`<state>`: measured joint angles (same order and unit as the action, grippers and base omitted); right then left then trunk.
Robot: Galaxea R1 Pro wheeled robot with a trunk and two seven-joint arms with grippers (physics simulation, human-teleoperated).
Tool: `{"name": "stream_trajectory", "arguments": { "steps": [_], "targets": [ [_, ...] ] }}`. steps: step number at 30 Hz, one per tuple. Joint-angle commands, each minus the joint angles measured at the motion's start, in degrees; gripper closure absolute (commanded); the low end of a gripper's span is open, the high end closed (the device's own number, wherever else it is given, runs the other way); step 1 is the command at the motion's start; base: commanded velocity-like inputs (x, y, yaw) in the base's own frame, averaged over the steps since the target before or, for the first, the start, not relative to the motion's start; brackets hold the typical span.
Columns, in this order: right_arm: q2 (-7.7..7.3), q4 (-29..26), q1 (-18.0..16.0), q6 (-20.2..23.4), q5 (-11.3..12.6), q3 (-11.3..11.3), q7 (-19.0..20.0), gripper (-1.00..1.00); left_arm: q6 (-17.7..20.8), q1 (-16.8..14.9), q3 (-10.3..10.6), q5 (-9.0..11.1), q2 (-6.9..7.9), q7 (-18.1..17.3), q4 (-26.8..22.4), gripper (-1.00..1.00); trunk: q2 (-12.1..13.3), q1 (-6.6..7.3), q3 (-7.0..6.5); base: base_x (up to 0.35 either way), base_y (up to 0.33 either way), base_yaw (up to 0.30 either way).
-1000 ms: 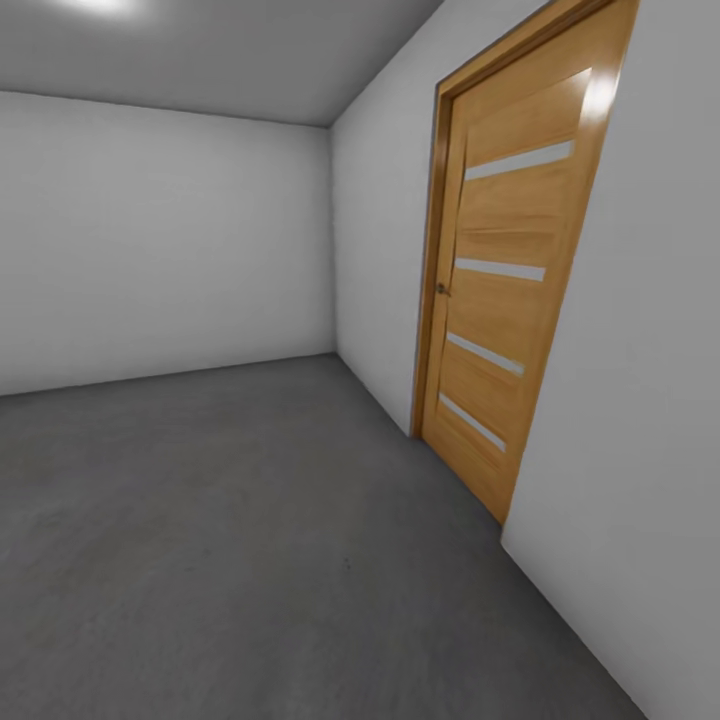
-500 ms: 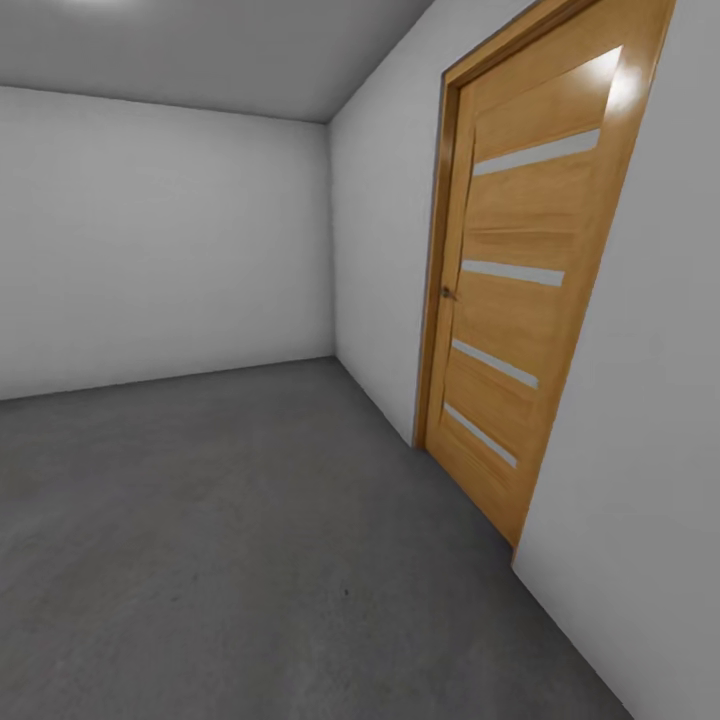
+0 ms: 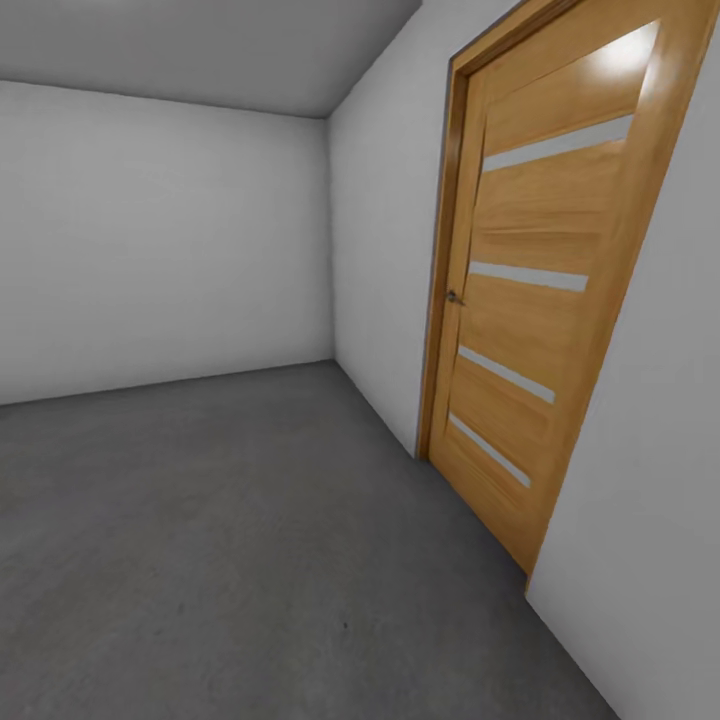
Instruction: Move the two storage containers from the living room to the garage. In the garage, place one container on the floor and stack the other container on top of it (either order is fine).
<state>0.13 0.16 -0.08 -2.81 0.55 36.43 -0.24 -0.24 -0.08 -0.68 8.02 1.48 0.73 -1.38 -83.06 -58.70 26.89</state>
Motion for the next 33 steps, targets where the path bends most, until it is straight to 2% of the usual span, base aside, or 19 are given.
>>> {"name": "stream_trajectory", "arguments": {
  "steps": [1,33],
  "targets": [
    [0.01,0.0,0.0,-0.2,0.1,0.1,0.0,-1.0,0.0,0.0,0.0,0.4,-0.02,0.1,0.0,-1.0,0.0,-0.03,0.04,0.318,0.0,0.0],
    [0.04,0.0,0.0,-0.2,0.1,0.1,0.0,-1.0,0.0,0.0,0.0,0.4,0.01,0.1,0.0,-1.0,0.0,-0.03,0.04,0.318,0.004,0.0]
  ]
}}
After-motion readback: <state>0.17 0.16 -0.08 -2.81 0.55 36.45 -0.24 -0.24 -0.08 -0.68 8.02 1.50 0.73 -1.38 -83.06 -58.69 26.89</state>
